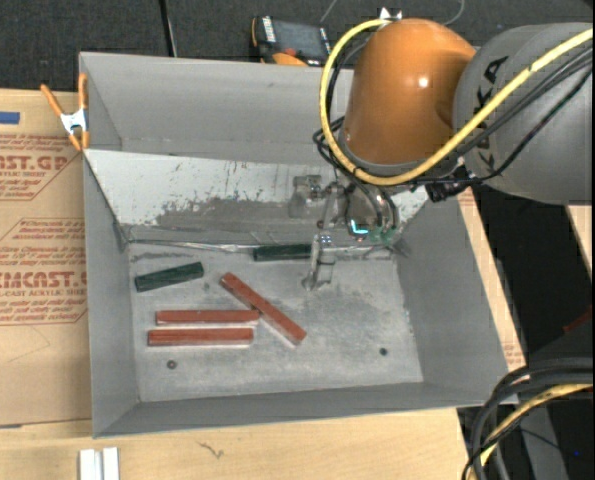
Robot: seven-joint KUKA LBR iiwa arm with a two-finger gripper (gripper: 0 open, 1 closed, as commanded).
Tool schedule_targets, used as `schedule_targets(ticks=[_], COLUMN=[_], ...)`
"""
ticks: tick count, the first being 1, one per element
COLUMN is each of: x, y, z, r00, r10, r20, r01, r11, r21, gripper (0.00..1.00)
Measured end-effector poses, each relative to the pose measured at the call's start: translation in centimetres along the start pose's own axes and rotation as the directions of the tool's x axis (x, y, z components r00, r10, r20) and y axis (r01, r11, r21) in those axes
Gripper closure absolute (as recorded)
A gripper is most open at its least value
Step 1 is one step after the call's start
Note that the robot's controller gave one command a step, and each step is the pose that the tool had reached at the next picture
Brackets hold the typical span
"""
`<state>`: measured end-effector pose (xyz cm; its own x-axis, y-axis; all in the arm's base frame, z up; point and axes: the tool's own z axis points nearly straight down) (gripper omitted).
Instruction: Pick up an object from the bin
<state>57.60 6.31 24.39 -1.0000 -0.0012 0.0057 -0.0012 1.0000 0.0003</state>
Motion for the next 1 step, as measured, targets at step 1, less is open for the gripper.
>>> schedule_targets(ticks=[1], x=[0.68], y=[-2.60], z=[-0.18], r00=[0.991], r10=[-0.133], r20=[0.007], r01=[0.133], r11=[0.991], r21=[0.001], gripper=[0.00])
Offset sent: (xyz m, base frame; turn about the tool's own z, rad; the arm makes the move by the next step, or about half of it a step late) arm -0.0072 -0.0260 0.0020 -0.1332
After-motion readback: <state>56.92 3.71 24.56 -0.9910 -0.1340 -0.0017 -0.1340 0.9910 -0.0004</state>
